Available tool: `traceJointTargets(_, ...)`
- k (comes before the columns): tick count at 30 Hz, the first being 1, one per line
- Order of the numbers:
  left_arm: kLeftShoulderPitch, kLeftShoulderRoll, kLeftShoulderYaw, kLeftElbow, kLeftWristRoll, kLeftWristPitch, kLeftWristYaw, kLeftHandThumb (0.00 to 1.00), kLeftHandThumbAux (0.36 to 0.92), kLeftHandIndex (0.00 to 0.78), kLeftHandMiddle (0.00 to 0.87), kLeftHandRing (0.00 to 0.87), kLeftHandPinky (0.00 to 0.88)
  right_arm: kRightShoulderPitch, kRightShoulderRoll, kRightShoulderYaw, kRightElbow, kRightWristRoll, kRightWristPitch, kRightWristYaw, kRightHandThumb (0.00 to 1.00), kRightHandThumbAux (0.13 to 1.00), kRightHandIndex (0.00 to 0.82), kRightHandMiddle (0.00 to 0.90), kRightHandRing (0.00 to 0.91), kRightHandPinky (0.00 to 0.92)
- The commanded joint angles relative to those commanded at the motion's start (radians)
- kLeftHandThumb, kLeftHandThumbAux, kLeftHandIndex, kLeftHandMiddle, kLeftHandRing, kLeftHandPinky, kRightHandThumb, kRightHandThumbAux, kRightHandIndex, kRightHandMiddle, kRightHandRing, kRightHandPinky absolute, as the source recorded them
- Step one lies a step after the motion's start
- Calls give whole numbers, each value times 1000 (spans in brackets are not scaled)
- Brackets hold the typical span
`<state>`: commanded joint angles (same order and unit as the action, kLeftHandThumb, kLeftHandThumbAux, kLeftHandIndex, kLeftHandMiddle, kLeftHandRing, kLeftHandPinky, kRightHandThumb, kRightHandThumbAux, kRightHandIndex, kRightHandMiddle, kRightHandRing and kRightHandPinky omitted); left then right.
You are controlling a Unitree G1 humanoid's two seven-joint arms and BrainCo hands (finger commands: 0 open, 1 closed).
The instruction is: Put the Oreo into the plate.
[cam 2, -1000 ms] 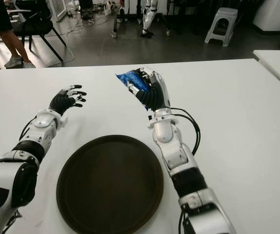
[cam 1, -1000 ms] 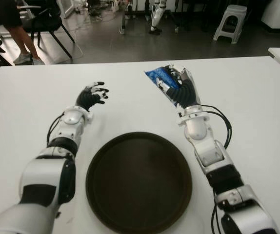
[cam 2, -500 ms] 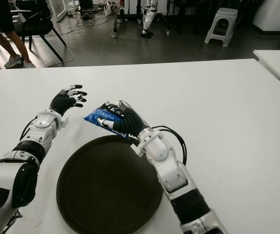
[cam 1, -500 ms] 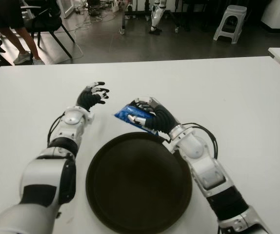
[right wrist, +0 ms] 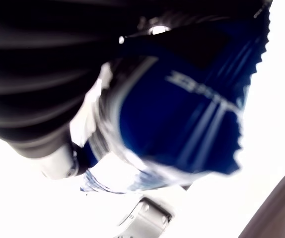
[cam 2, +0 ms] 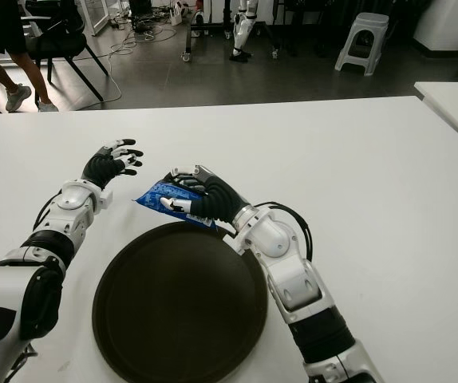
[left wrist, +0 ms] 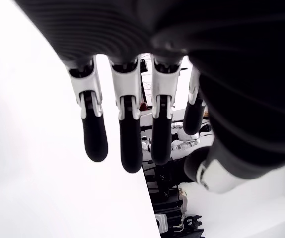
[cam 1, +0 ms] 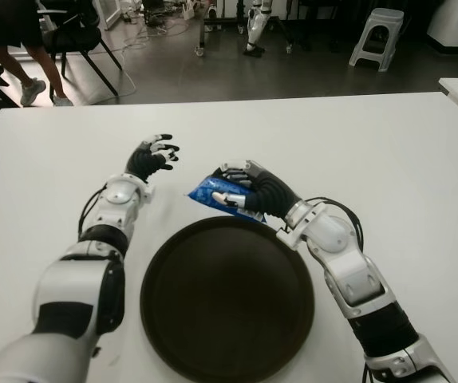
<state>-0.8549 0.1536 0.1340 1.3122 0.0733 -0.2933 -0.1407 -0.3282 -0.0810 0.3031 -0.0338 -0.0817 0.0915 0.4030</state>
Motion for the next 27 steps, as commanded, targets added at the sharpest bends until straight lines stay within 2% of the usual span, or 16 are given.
traceJointTargets(9,1,-2,2,1,-1,3,2,101,708,212,335,347,377,-1,4,-16,-11,28,45,18,851,678,396,534,830,805)
traceJointTargets(18,3,0,-5,1,6,-4,10,116,709,206,325,333,370,-10,12,-41,2,106,63,62,849,680,394,532,811,789)
traceJointTargets(24,4,0,-4,0,5,-8,8,129,700,210,327,337,368,-18,15,-58,8,166,101,97,849,681,397,509,787,783)
traceJointTargets(27,4,1,-5,0,5,-7,8,130,697,209,325,334,366,-20,14,-60,10,171,108,94,849,681,399,503,780,783)
